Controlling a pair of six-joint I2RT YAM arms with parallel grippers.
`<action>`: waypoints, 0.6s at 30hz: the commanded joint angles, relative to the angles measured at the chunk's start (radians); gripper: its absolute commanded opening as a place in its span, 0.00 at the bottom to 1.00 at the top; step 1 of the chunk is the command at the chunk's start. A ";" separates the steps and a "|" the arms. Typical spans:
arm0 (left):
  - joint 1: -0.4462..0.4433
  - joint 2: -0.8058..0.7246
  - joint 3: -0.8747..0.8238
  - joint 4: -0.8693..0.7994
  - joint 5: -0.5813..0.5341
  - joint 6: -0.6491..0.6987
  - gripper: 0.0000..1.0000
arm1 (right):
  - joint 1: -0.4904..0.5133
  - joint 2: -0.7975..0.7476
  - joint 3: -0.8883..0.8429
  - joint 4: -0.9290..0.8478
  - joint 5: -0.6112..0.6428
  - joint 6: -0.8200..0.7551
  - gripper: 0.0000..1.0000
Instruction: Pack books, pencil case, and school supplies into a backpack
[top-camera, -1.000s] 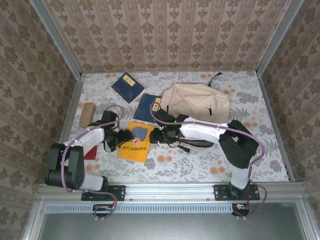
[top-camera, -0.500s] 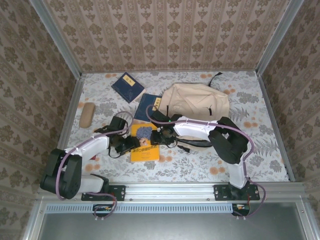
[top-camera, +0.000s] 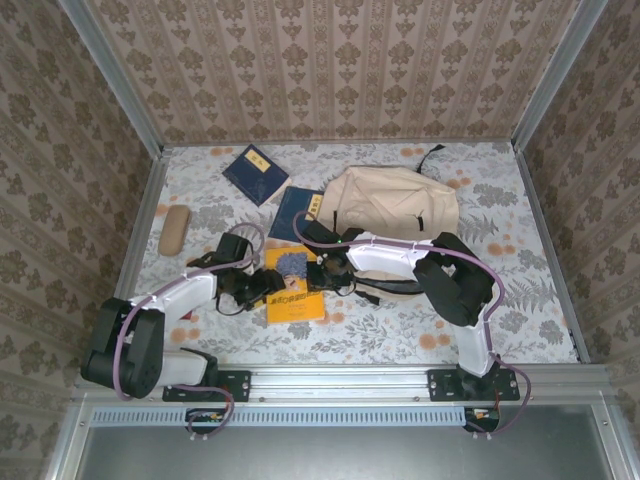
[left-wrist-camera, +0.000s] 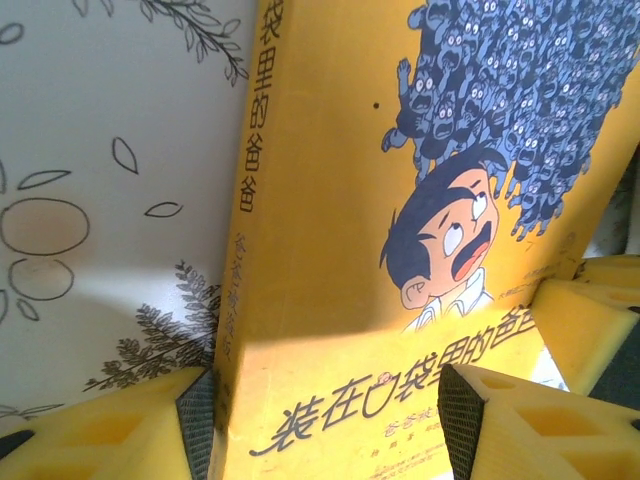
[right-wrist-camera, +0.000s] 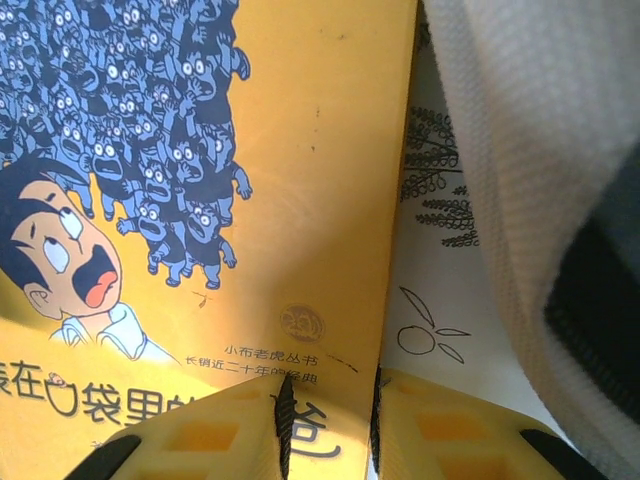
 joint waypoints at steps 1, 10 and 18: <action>-0.001 -0.077 0.013 0.195 0.239 -0.066 0.61 | 0.012 0.075 -0.032 -0.017 -0.003 -0.003 0.28; 0.015 -0.165 0.003 0.223 0.259 -0.144 0.56 | 0.011 0.077 -0.029 -0.016 -0.008 -0.006 0.28; 0.009 -0.064 -0.025 0.330 0.279 -0.246 0.49 | 0.011 0.076 -0.030 -0.016 -0.016 -0.011 0.27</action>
